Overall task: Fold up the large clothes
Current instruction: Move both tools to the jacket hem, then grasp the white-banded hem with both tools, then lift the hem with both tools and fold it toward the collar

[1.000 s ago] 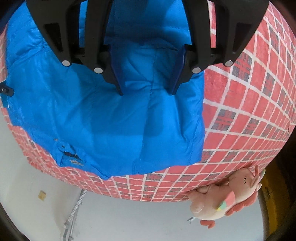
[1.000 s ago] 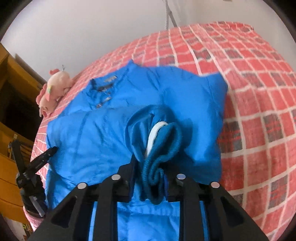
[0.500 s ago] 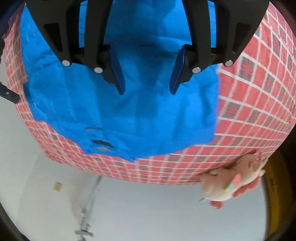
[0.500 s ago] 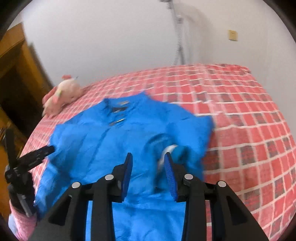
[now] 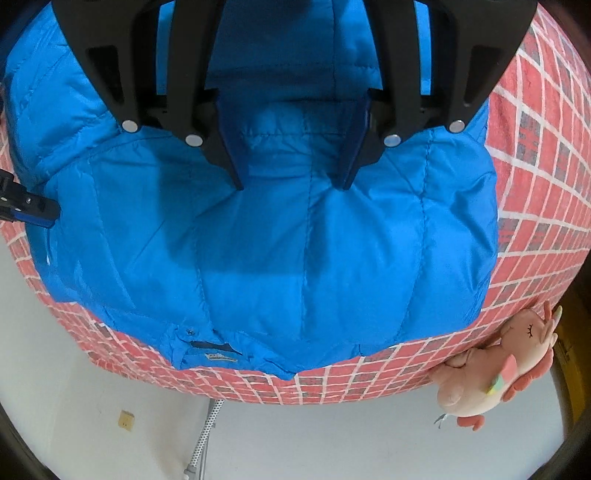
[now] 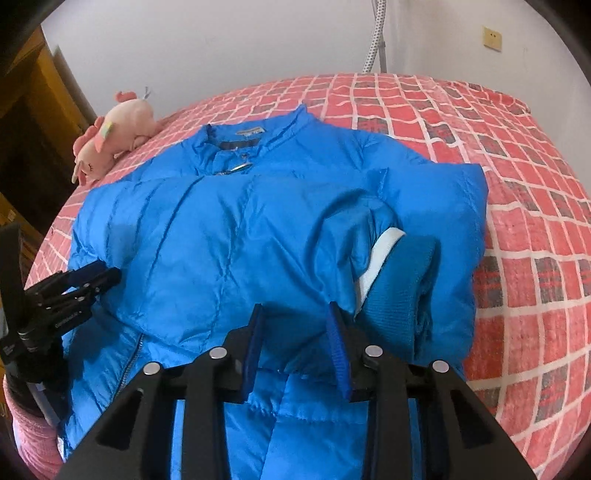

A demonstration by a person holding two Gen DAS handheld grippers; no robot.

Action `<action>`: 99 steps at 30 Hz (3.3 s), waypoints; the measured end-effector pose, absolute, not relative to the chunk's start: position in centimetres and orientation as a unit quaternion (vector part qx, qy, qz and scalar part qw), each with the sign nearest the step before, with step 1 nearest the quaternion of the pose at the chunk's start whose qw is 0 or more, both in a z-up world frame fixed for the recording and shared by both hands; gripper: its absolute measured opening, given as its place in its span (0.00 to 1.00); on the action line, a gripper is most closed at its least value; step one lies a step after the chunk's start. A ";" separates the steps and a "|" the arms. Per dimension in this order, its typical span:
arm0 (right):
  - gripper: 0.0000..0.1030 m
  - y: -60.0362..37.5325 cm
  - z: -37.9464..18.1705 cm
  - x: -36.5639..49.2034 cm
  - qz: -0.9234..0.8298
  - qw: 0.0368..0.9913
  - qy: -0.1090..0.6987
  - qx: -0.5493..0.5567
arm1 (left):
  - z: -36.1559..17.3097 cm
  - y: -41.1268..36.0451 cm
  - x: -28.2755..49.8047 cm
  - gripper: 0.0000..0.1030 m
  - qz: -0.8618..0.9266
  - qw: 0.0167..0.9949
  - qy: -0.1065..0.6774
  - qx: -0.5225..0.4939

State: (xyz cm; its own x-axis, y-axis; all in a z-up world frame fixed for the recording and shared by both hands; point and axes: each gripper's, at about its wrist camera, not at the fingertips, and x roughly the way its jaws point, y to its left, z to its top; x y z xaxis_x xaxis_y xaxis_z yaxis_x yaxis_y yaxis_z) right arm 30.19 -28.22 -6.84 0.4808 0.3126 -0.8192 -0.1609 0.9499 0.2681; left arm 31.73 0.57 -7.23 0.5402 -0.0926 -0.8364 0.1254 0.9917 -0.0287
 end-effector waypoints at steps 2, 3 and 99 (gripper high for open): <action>0.33 -28.6 -6.1 29.8 0.140 0.861 0.482 0.084 | -6.8 0.9 31.5 0.48 -0.062 0.878 0.475 0.004; 0.33 -28.5 -5.5 29.5 0.139 0.865 0.475 0.080 | -6.4 1.0 31.4 0.48 -0.060 0.879 0.473 0.000; 0.08 -34.1 -8.4 1.7 0.235 0.814 0.509 0.155 | -4.9 11.7 3.4 0.08 -0.125 0.856 0.492 -0.096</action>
State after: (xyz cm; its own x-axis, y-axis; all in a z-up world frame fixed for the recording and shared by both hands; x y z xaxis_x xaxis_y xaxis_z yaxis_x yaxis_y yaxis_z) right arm 1.73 -34.10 -8.41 0.3725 0.5391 -0.7554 -0.2243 0.8421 0.4904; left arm 3.39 11.67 -4.90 0.4850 -0.3093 -0.8180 0.1197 0.9500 -0.2882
